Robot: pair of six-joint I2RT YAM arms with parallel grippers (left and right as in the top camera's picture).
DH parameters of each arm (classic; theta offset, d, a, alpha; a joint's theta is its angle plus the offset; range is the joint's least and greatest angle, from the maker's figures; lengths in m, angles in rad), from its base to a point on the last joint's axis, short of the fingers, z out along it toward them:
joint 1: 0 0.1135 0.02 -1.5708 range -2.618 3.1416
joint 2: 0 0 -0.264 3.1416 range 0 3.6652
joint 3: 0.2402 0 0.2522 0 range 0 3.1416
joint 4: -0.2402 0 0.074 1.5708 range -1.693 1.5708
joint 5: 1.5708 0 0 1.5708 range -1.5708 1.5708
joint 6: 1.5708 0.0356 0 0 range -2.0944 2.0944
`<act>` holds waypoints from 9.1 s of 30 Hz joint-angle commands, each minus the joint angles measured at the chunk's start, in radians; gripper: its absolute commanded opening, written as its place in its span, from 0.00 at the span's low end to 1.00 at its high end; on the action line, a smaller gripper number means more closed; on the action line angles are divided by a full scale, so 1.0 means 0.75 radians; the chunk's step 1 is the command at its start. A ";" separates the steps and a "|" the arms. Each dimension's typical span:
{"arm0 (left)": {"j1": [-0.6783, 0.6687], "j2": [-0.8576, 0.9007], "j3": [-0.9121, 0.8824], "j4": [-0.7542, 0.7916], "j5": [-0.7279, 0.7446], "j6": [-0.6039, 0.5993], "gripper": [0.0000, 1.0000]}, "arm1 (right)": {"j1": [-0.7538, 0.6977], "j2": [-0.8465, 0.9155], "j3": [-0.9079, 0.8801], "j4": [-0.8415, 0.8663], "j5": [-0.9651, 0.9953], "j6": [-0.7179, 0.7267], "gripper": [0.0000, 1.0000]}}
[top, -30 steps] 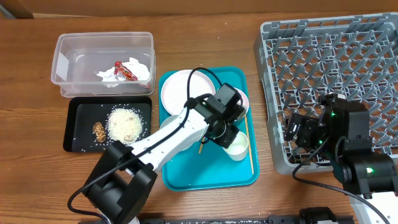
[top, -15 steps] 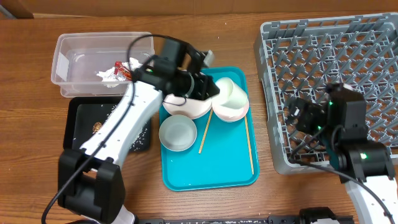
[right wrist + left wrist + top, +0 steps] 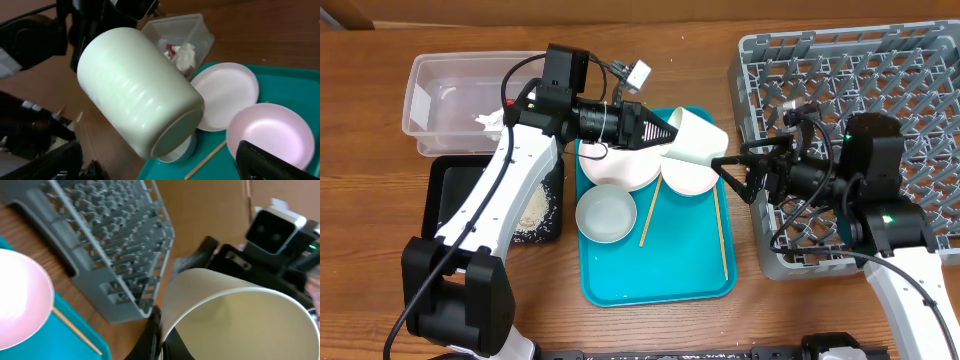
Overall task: Sort waste into correct bins and load items into the dishwasher
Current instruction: 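Lift the cup toward the right gripper and grasp it with the right gripper, then carry the white paper cup with the right gripper over the dish rack, then lower the cup into the rack's right side and open the right gripper, then move the right gripper back over the teal tray toward the pink bowl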
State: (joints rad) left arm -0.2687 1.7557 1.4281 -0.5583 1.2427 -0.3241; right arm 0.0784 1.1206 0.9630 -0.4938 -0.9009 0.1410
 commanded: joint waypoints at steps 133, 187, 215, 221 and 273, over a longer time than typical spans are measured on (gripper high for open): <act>0.108 -0.489 0.017 -0.551 -1.347 0.158 0.63 | -1.137 0.657 0.616 -0.846 0.991 0.237 0.89; 0.108 -0.476 0.017 -0.612 -1.357 0.158 0.67 | -1.092 0.742 0.512 -0.803 1.142 0.243 0.10; 0.108 -0.476 0.017 -0.624 -1.357 0.158 0.66 | -1.093 0.810 0.686 -0.613 1.140 0.264 0.50; 0.108 -0.476 0.017 -0.624 -1.357 0.158 0.66 | -1.092 0.785 0.850 -0.766 1.010 0.256 0.51; 0.108 -0.476 0.017 -0.624 -1.387 0.158 0.67 | -0.192 0.724 0.375 -1.234 0.629 -0.090 0.33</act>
State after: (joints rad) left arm -0.1940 1.4090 1.4296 -1.0252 0.2119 -0.2279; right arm -0.0708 1.6855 1.2488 -1.4162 -0.3645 0.0811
